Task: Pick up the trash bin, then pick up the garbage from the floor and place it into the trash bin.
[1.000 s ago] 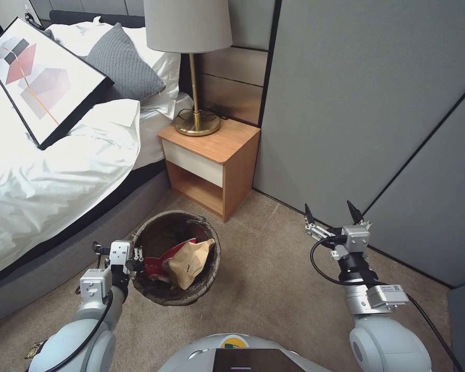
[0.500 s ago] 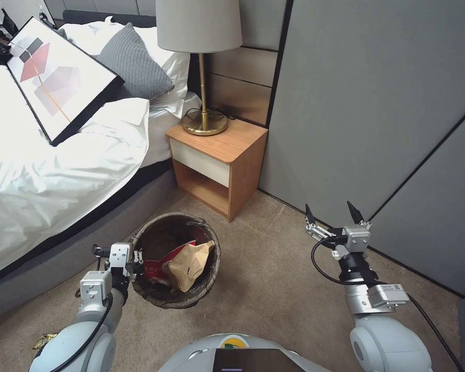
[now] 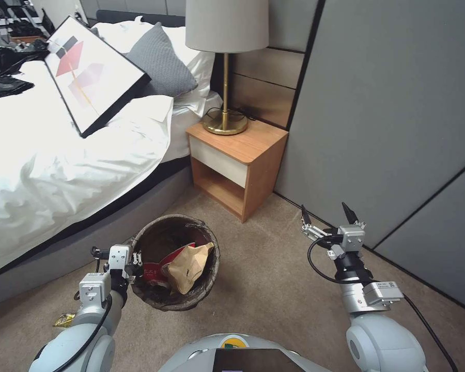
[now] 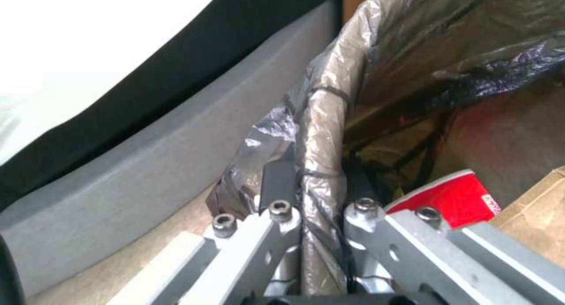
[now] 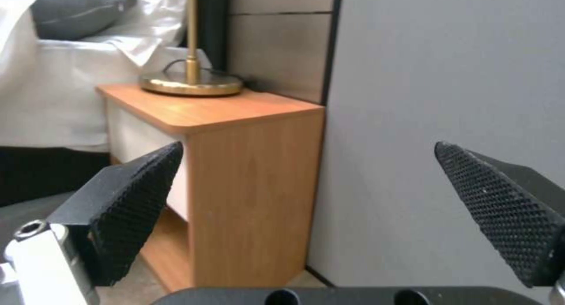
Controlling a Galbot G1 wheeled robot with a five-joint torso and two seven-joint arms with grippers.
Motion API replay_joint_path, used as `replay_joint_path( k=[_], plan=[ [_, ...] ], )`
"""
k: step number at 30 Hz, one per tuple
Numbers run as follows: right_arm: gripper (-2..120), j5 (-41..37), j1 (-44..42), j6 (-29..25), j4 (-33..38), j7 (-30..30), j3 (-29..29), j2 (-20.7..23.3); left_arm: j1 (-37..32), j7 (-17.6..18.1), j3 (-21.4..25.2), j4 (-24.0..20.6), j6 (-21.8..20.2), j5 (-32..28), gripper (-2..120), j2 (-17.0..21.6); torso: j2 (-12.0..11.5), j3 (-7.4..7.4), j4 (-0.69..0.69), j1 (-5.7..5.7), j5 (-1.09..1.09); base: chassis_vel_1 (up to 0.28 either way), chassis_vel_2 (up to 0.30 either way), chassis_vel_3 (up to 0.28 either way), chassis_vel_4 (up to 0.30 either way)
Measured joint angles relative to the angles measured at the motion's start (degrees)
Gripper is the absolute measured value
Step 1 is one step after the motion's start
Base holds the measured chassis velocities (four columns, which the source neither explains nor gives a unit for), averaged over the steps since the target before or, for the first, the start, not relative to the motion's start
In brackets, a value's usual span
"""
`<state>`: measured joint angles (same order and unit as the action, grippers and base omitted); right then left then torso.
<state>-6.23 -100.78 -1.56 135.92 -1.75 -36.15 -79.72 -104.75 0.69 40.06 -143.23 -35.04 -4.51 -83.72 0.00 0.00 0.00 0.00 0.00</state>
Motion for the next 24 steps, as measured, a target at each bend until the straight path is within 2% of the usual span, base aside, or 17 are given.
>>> replay_joint_path(
  k=[24],
  plan=[
    [100,-0.9,0.9,1.6,-0.4,-0.9,1.0,0.8,0.3,0.0,0.5,0.0,0.1,-0.3,2,0.0,0.0,0.0,0.0,0.0,0.0,0.06,0.067,0.063,0.057]
  ],
)
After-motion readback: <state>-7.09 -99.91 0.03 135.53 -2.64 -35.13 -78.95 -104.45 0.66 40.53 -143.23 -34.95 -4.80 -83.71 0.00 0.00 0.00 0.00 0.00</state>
